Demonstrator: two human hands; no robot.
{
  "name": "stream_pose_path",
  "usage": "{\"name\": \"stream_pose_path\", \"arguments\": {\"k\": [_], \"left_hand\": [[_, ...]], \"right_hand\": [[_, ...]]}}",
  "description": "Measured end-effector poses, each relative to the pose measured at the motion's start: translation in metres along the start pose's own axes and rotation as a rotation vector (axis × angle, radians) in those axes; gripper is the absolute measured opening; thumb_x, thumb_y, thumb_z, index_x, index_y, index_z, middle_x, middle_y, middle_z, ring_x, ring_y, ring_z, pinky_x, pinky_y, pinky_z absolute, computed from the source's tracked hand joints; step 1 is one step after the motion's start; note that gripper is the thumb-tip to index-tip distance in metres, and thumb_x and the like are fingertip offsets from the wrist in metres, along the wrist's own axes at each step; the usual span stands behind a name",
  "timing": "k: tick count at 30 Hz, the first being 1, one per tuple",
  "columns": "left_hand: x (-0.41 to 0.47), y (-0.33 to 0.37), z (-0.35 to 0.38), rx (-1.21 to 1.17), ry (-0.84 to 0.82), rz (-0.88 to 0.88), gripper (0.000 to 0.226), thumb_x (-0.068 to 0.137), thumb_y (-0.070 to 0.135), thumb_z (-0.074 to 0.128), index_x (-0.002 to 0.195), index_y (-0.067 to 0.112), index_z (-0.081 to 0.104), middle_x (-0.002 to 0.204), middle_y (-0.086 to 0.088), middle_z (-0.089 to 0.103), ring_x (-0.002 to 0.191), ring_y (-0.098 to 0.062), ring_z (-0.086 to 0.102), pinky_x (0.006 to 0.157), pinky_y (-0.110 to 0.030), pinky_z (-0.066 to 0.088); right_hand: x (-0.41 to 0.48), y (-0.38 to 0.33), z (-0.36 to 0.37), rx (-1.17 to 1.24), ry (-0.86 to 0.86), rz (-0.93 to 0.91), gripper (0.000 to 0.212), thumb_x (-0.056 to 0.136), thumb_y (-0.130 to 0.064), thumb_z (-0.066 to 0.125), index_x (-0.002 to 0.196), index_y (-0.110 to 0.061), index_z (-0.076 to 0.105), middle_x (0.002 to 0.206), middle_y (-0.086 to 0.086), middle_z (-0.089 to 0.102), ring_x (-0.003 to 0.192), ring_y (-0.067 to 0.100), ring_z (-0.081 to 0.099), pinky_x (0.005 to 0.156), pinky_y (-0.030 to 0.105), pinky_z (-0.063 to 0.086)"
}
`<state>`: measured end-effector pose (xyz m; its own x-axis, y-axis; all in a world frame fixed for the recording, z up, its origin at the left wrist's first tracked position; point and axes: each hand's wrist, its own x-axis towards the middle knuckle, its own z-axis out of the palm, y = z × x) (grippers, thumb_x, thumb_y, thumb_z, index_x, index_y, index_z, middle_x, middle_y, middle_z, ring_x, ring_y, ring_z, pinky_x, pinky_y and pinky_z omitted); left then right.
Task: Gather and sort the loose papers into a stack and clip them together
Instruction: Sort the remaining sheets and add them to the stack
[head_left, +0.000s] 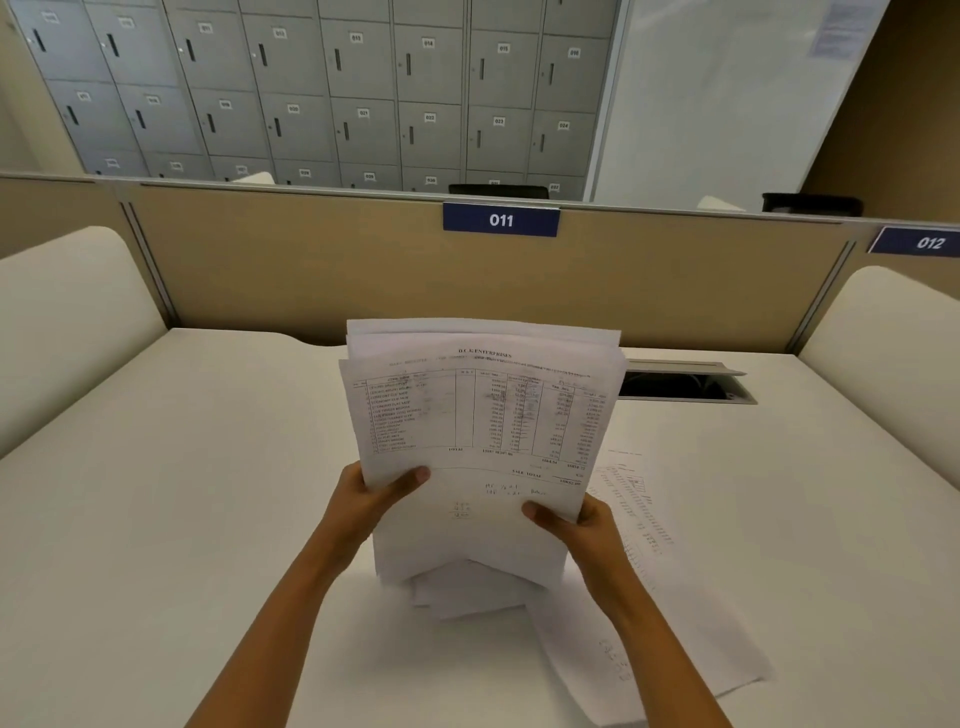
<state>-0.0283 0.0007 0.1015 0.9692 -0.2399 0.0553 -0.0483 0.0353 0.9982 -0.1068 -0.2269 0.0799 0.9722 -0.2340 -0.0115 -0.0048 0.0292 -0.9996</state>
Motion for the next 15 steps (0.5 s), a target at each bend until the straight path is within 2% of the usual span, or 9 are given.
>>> {"name": "stream_pose_path", "arguments": {"k": [2, 6, 9, 15], "left_hand": [[0.001, 0.006, 0.001, -0.007, -0.013, 0.028, 0.064, 0.043, 0.056, 0.081, 0.098, 0.026, 0.066, 0.094, 0.002, 0.071, 0.085, -0.021, 0.068, 0.063, -0.025, 0.058], [0.002, 0.012, 0.002, -0.009, 0.0, 0.063, 0.071, 0.037, 0.062, 0.08, 0.097, 0.026, 0.066, 0.095, 0.003, 0.071, 0.084, -0.02, 0.069, 0.063, -0.026, 0.058], [0.001, 0.014, 0.001, -0.006, -0.006, 0.072, 0.075, 0.033, 0.067, 0.079, 0.095, 0.027, 0.067, 0.096, 0.003, 0.071, 0.086, -0.019, 0.068, 0.062, -0.022, 0.056], [0.004, 0.025, -0.005, -0.016, -0.044, 0.126, 0.071, 0.037, 0.061, 0.081, 0.098, 0.026, 0.068, 0.095, 0.009, 0.074, 0.088, -0.015, 0.07, 0.065, -0.021, 0.056]], "right_hand": [[0.002, -0.007, 0.0, -0.013, -0.012, -0.037, 0.025, 0.069, -0.024, 0.078, 0.087, -0.041, 0.073, 0.099, -0.009, 0.073, 0.092, 0.015, 0.068, 0.079, 0.031, 0.057], [0.006, -0.014, 0.002, -0.02, 0.014, -0.063, 0.024, 0.064, -0.034, 0.074, 0.086, -0.042, 0.071, 0.094, -0.012, 0.073, 0.088, 0.019, 0.068, 0.073, 0.029, 0.058], [0.006, -0.017, 0.001, -0.01, 0.027, -0.058, 0.04, 0.057, -0.04, 0.079, 0.095, -0.039, 0.067, 0.096, -0.014, 0.073, 0.092, 0.02, 0.067, 0.075, 0.029, 0.058], [0.004, -0.04, -0.003, -0.037, 0.039, -0.203, 0.05, 0.061, -0.039, 0.079, 0.106, -0.034, 0.057, 0.111, -0.002, 0.067, 0.102, 0.023, 0.065, 0.082, 0.039, 0.058]]}}
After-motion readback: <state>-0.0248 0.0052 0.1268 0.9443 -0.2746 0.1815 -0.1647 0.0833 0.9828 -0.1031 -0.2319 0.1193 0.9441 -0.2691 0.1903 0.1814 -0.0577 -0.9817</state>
